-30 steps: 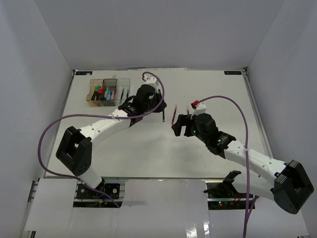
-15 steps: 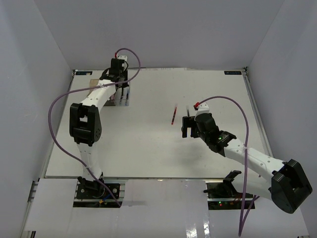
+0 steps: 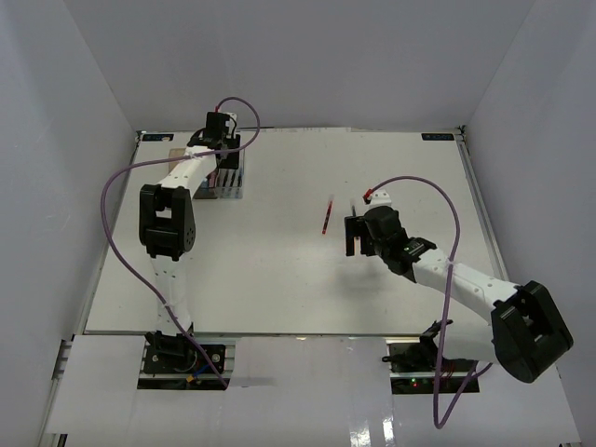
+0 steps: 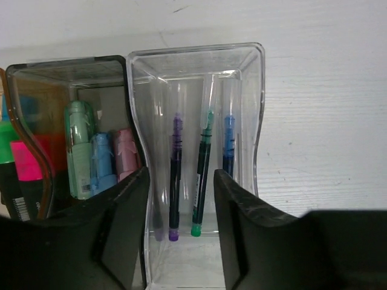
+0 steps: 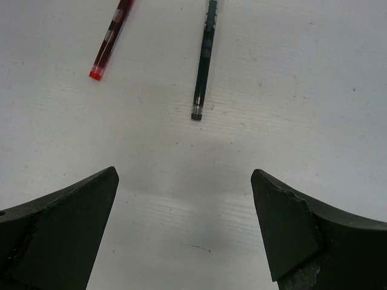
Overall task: Sort the stationery into containers
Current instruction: Place the pen in the storage box, then pick up the pen from the center of the board.
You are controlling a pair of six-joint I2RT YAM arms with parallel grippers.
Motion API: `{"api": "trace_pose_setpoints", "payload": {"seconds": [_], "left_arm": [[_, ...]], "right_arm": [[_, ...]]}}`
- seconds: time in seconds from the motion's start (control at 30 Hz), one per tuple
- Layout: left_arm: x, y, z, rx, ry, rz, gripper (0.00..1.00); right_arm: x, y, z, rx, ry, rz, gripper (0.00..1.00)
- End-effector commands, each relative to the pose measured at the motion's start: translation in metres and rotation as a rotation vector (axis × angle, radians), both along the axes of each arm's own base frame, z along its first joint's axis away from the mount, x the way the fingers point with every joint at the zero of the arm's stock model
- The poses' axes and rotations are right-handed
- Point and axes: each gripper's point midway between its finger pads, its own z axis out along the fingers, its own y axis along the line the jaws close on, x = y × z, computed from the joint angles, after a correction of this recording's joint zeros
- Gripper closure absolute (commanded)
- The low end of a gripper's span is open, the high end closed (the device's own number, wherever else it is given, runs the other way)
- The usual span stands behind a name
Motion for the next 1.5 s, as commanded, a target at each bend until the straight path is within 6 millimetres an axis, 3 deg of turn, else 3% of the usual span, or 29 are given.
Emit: {"api": "trace_pose_setpoints", "payload": {"seconds": [0.0, 0.13, 0.17, 0.23, 0.27, 0.33, 0.37, 0.4, 0.6, 0.7, 0.73, 0.93, 1.0, 1.13, 1.3, 1.33, 1.47], "left_arm": [[-0.001, -0.008, 0.040, -0.068, -0.066, -0.004, 0.41], [-0.017, -0.015, 0.085, -0.146, -0.129, -0.001, 0.23], [-0.028, -0.017, 0.104, -0.176, -0.156, -0.007, 0.19], [-0.042, -0.020, 0.123, -0.229, -0.179, 0.006, 0.10], [-0.058, -0.020, 0.137, -0.255, -0.197, 0.005, 0.03], [-0.075, -0.022, 0.146, -0.300, -0.203, 0.025, 0.02], [-0.089, -0.021, 0.164, -0.321, -0.235, 0.027, 0.02], [-0.103, -0.022, 0.148, -0.348, -0.192, 0.037, 0.02], [-0.176, -0.033, 0.125, -0.455, -0.124, -0.010, 0.02], [-0.200, -0.040, 0.128, -0.517, -0.142, -0.046, 0.02], [-0.210, -0.047, 0.116, -0.556, -0.111, -0.060, 0.02], [-0.244, -0.071, 0.098, -0.693, -0.072, -0.115, 0.03], [-0.251, -0.082, 0.094, -0.736, -0.053, -0.116, 0.04], [-0.263, -0.124, 0.095, -0.797, -0.039, -0.166, 0.06], [-0.251, -0.162, 0.102, -0.866, -0.053, -0.152, 0.09], [-0.253, -0.173, 0.104, -0.878, -0.049, -0.168, 0.10], [-0.245, -0.206, 0.114, -0.909, -0.053, -0.184, 0.20]], "right_arm": [[0.023, 0.000, 0.013, -0.019, -0.037, -0.023, 0.03], [0.046, -0.004, 0.007, -0.068, -0.020, -0.060, 0.08], [0.050, -0.008, -0.003, -0.089, 0.008, -0.070, 0.11], [0.058, -0.006, -0.006, -0.095, 0.017, -0.075, 0.14], [0.061, -0.007, -0.017, -0.115, 0.044, -0.082, 0.18], [0.068, -0.005, -0.020, -0.122, 0.051, -0.086, 0.21], [0.069, -0.005, -0.032, -0.142, 0.078, -0.086, 0.26], [0.071, -0.003, -0.036, -0.143, 0.086, -0.086, 0.29], [0.076, 0.005, -0.056, -0.149, 0.128, -0.071, 0.43], [0.077, 0.005, -0.065, -0.156, 0.141, -0.080, 0.51], [0.076, 0.004, -0.068, -0.161, 0.148, -0.082, 0.54], [0.067, 0.001, -0.086, -0.177, 0.193, -0.092, 0.80], [0.060, -0.001, -0.084, -0.170, 0.193, -0.096, 0.84], [0.048, 0.013, -0.053, -0.099, 0.137, -0.062, 0.84], [0.024, 0.044, -0.011, 0.061, 0.070, 0.012, 0.84], [0.020, 0.050, 0.008, 0.119, 0.032, 0.027, 0.84], [0.003, 0.079, 0.040, 0.292, -0.018, 0.140, 0.84]]}}
